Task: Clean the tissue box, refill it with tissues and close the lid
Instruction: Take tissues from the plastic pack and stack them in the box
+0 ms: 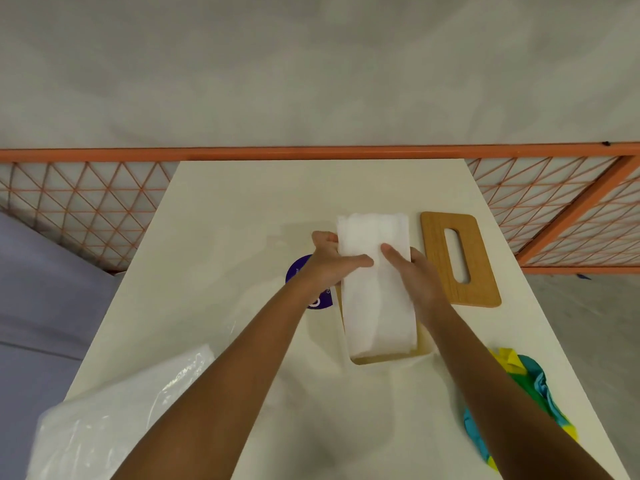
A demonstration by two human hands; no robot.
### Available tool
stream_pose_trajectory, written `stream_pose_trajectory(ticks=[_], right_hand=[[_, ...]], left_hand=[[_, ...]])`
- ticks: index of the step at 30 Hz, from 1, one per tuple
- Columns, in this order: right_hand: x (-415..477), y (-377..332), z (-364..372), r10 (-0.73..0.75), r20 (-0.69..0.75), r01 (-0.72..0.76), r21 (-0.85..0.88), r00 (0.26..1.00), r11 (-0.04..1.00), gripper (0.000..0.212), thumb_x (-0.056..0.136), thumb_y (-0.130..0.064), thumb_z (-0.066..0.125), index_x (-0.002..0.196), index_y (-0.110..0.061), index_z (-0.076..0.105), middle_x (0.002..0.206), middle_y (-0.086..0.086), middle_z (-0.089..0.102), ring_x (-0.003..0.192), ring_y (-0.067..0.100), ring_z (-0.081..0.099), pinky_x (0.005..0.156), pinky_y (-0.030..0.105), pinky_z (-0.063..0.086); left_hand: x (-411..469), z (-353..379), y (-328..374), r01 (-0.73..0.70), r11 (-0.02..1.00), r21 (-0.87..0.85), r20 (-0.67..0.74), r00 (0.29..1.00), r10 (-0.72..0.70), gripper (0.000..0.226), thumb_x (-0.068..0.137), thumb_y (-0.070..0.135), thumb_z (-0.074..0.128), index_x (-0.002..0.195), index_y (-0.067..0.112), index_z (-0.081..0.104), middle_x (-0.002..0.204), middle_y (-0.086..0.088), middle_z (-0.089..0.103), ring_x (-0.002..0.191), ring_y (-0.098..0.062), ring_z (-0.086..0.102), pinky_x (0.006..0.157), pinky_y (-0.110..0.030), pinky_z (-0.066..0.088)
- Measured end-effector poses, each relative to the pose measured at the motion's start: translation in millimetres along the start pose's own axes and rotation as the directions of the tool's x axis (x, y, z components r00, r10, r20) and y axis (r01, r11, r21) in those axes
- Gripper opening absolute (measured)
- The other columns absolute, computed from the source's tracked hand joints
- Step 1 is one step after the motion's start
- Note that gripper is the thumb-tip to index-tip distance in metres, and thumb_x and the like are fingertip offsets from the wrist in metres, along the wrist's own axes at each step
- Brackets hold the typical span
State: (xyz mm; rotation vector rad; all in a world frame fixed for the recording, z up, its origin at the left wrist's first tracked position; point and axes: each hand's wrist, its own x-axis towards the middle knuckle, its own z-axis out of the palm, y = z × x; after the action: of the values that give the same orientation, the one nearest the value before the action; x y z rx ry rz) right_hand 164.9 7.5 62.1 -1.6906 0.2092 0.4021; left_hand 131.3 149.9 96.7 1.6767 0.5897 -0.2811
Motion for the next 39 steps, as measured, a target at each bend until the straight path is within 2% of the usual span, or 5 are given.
stream_pose_trajectory(ticks=[7,16,23,29,39], right_hand=[[4.2,-14.2,-21.9,0.067,0.263,-0.077,0.030,0.962,0.997,0.029,0.080,-0.017,0.068,0.108,-0.016,0.062,0.110,0.003,0.068,0.098,0.019,0.065,0.080,0.032,0.053],[16.4,-24.1,-11.4,-0.023,0.150,0.080,-0.385,0.988,0.920,0.035,0.089,-0.022,0.058,0.122,-0.012,0.051,0.117,0.007,0.061,0.105,0.025,0.060,0.092,0.040,0.050],[18.4,-25.8,-3.0,0.113,0.189,0.035,-0.638,0.976,0.769,0.043,0.094,-0.023,0.049,0.134,-0.008,0.040,0.124,0.010,0.055,0.108,0.027,0.056,0.086,0.034,0.048],[13.3,-13.8,19.2,-0.011,0.073,0.063,-0.768,0.997,0.637,0.051,0.094,-0.009,0.045,0.140,-0.003,0.024,0.129,0.018,0.050,0.113,0.032,0.055,0.082,0.030,0.045],[2.9,16.3,27.4,-0.179,0.142,0.198,-0.917,0.973,0.347,0.076,0.092,-0.008,0.052,0.147,-0.004,-0.001,0.138,0.018,0.038,0.121,0.026,0.049,0.103,0.033,0.044]], left_hand=[[13.0,-17.9,-1.9,-0.142,0.987,-0.078,0.037,0.989,0.145,0.074,0.079,0.009,0.071,0.138,0.026,0.028,0.119,0.009,0.052,0.102,-0.014,0.055,0.084,-0.023,0.046],[23.8,-23.3,11.3,-0.302,0.819,0.488,0.106,0.952,0.288,0.062,0.082,0.023,0.068,0.135,0.025,0.037,0.119,-0.003,0.053,0.087,-0.019,0.057,0.071,-0.022,0.048],[33.6,-16.7,7.4,-0.314,0.566,0.762,0.247,0.949,0.193,0.057,0.086,0.028,0.063,0.138,0.018,0.040,0.130,-0.006,0.051,0.114,-0.023,0.052,0.090,-0.030,0.043],[53.8,-7.8,3.8,-0.287,0.111,0.952,0.245,0.926,0.288,0.044,0.092,0.038,0.051,0.130,0.018,0.050,0.114,-0.005,0.059,0.116,-0.022,0.040,0.094,-0.034,0.029],[63.2,10.0,-24.3,-0.204,-0.012,0.979,0.191,0.895,0.404,0.039,0.090,0.028,0.052,0.128,0.016,0.047,0.126,-0.004,0.052,0.122,-0.023,0.037,0.101,-0.035,0.026]])
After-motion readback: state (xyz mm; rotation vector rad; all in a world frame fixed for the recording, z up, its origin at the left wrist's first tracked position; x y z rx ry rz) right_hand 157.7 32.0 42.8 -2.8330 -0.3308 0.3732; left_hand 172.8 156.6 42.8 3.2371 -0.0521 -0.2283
